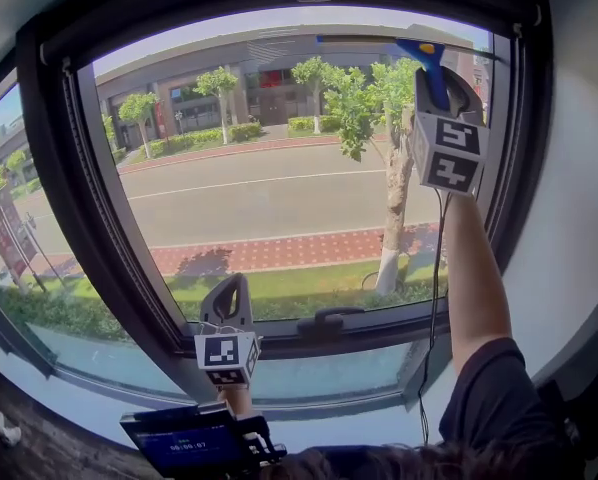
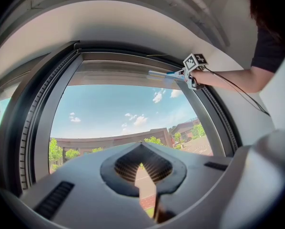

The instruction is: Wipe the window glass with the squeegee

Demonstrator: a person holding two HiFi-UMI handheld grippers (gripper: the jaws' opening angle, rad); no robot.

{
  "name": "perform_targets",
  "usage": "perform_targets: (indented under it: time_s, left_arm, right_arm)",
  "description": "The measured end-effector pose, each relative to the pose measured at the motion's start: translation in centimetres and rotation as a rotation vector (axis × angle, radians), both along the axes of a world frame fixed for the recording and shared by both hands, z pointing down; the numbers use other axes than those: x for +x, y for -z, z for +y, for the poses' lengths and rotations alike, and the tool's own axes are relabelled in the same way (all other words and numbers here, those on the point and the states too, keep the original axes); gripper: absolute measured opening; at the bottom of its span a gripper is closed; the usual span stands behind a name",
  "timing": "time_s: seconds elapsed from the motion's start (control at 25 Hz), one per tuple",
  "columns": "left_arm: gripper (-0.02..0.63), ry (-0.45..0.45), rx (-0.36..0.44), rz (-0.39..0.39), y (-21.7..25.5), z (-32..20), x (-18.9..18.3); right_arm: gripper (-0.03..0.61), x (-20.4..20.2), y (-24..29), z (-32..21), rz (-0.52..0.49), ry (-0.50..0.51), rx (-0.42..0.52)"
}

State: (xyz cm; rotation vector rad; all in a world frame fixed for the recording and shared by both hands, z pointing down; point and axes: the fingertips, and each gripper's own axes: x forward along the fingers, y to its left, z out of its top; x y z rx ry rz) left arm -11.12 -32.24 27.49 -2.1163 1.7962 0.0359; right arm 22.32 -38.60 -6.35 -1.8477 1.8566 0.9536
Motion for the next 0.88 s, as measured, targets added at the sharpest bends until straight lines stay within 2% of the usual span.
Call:
perform_targets:
  time_s: [0.48, 0.88]
  left_arm:
    - [0.001, -0.024, -0.013, 0.002, -0.5, -0.2, 0.4]
    - [0.002, -0.041, -0.029, -0.037, -1.1, -0.6, 1.2]
  right_arm:
    - [0.141, -0.3, -5.8, 0.1, 0.000, -0.009, -0.038]
    - [0.143, -0.5, -9.6, -0.1, 0.016, -0.001, -0.068]
